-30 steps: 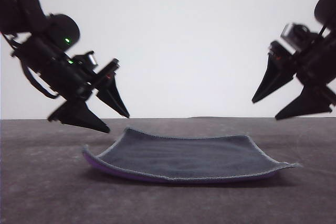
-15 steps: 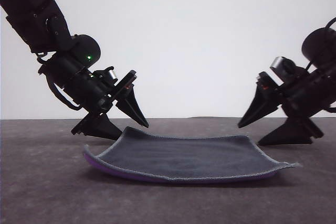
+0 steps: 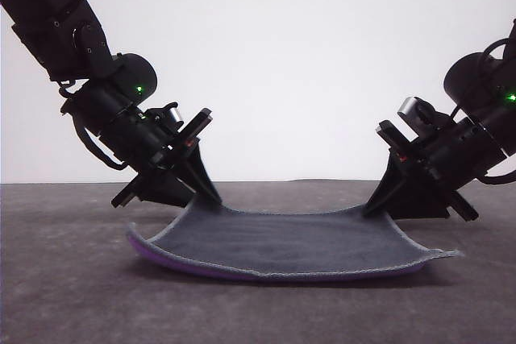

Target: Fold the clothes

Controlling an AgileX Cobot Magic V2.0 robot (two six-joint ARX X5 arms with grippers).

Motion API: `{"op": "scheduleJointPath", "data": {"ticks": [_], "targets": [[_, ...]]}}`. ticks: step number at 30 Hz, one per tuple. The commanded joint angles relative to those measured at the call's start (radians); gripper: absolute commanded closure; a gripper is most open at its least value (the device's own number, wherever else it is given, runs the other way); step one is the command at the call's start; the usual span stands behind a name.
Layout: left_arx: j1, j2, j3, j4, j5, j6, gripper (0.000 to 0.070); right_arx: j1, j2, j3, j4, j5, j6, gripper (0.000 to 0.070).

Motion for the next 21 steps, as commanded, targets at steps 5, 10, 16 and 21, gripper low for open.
{"op": "scheduleJointPath", "data": {"ticks": [5, 10, 16, 21], "targets": [[0.002, 0.019, 0.019, -0.025, 0.004, 0.046, 0.0696, -0.002, 0.022, 0.055, -0.055, -0.033, -0.025, 0.0700], [0.022, -0.023, 0.022, -0.131, 0.004, 0.135, 0.0696, -0.008, 0.022, 0.128, -0.266, -0.080, -0.146, 0.0700], [0.044, -0.079, 0.023, -0.225, 0.012, 0.150, 0.0696, -0.007, 0.021, 0.212, -0.499, -0.130, -0.256, 0.0700], [0.044, -0.112, 0.023, -0.324, 0.035, 0.190, 0.0696, -0.007, 0.021, 0.251, -0.660, -0.141, -0.329, 0.0700]]}}
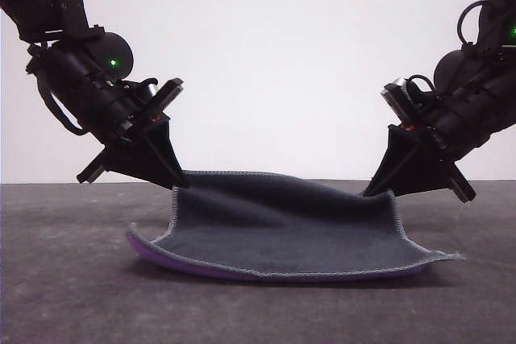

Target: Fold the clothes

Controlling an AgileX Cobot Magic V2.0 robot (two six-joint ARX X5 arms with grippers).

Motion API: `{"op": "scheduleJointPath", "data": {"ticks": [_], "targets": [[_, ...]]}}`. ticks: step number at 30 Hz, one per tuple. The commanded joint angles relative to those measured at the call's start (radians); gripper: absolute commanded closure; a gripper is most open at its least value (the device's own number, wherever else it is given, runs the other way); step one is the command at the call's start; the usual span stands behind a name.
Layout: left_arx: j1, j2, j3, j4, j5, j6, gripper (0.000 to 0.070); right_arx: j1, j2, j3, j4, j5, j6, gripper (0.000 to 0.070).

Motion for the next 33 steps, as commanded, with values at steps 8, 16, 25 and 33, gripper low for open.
{"op": "scheduleJointPath", "data": {"ticks": [8, 16, 25, 33], "targets": [[-0.021, -0.001, 0.018, -0.163, 0.045, 0.090, 0.0696, 0.003, 0.020, 0.022, -0.166, -0.080, -0.114, 0.0700], [-0.034, -0.001, 0.018, -0.256, 0.056, 0.119, 0.0695, 0.003, 0.020, 0.022, -0.275, -0.088, -0.157, 0.0671], [-0.035, -0.001, 0.018, -0.347, 0.063, 0.118, 0.0659, 0.004, 0.020, 0.022, -0.350, -0.088, -0.177, 0.0618], [-0.040, -0.001, 0.018, -0.403, 0.109, 0.119, 0.0659, 0.004, 0.020, 0.022, -0.395, -0.088, -0.187, 0.0613]]}}
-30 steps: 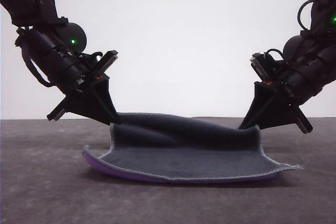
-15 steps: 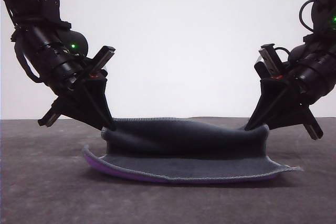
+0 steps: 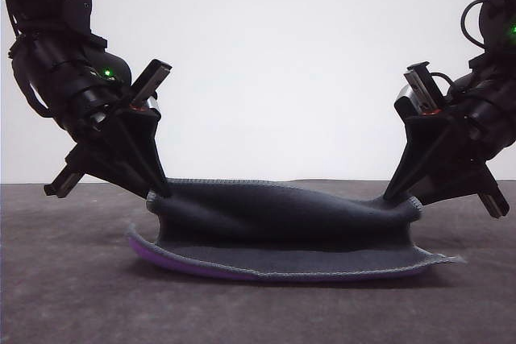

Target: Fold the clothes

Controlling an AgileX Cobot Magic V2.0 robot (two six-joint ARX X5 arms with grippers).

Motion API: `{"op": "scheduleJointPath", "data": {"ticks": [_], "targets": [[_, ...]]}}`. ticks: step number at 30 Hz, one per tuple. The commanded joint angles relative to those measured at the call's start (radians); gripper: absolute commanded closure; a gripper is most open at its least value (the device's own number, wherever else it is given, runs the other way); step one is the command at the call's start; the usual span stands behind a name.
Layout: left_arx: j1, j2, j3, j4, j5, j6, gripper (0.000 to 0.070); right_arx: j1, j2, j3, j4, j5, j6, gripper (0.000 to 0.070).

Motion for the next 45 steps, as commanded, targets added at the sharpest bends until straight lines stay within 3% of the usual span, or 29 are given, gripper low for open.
{"op": "scheduleJointPath", "data": {"ticks": [1, 4, 9, 12, 20, 24, 29, 31, 38, 45], "targets": [[-0.007, 0.003, 0.018, -0.013, 0.008, 0.015, 0.0659, 0.004, 0.020, 0.019, -0.008, -0.006, -0.019, 0.0604], [-0.012, 0.003, 0.018, -0.029, 0.008, 0.019, 0.0617, 0.004, 0.020, 0.019, -0.016, -0.006, -0.019, 0.0541], [-0.014, 0.003, 0.018, -0.072, 0.012, 0.025, 0.0320, 0.004, 0.020, 0.019, -0.045, -0.013, -0.028, 0.0507], [-0.014, 0.003, 0.018, -0.113, 0.032, 0.057, 0.0230, 0.004, 0.020, 0.019, -0.066, -0.032, -0.048, 0.0448], [-0.014, 0.003, 0.018, -0.114, 0.039, 0.068, 0.0222, 0.003, 0.020, 0.019, -0.070, -0.032, -0.049, 0.0405], [-0.008, 0.000, 0.028, -0.117, 0.038, 0.079, 0.0222, 0.002, 0.003, 0.023, -0.083, -0.033, -0.077, 0.0310], [0.001, -0.042, 0.048, -0.104, 0.021, 0.080, 0.0222, 0.002, -0.066, 0.060, -0.105, -0.032, -0.094, 0.0289], [0.004, -0.067, 0.067, -0.104, -0.016, 0.075, 0.0221, 0.002, -0.108, 0.080, -0.109, -0.023, -0.093, 0.0289], [0.008, -0.223, 0.106, -0.040, -0.392, -0.004, 0.0222, 0.002, -0.311, 0.121, -0.107, 0.107, -0.073, 0.0289], [0.017, -0.354, 0.076, -0.082, -0.423, -0.009, 0.0223, 0.002, -0.505, 0.113, -0.176, 0.286, -0.054, 0.0289]]}}
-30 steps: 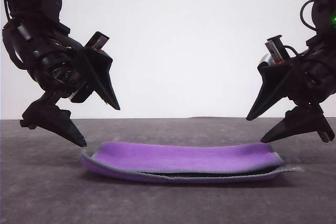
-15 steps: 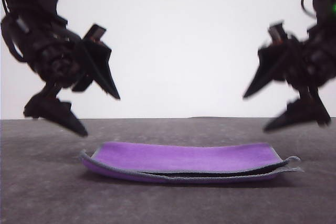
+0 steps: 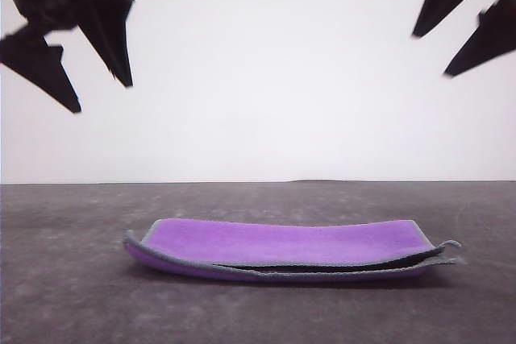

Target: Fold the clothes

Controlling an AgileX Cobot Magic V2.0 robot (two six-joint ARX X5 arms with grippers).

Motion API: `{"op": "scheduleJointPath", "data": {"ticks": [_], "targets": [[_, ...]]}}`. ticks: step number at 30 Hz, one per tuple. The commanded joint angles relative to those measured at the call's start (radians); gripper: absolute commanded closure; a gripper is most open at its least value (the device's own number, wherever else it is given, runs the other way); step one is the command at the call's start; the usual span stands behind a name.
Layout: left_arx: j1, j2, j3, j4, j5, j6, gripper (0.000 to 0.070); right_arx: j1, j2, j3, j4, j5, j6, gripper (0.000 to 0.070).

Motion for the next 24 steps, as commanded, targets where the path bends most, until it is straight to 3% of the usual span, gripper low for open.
{"op": "scheduleJointPath", "data": {"ticks": [1, 9, 17, 24], "targets": [[-0.002, -0.005, -0.013, -0.002, -0.003, -0.008, 0.0223, 0.002, -0.021, 0.003, -0.004, 0.016, 0.016, 0.0289], [0.011, -0.131, -0.263, 0.092, -0.002, -0.025, 0.0223, 0.002, -0.134, -0.146, 0.053, 0.067, 0.074, 0.0289], [0.014, -0.194, -0.368, 0.122, -0.001, -0.058, 0.0223, 0.002, -0.112, -0.498, 0.425, 0.029, 0.303, 0.0284], [0.014, -0.196, -0.368, 0.177, -0.001, -0.072, 0.0223, 0.005, -0.047, -0.617, 0.601, -0.050, 0.431, 0.0284]]}}
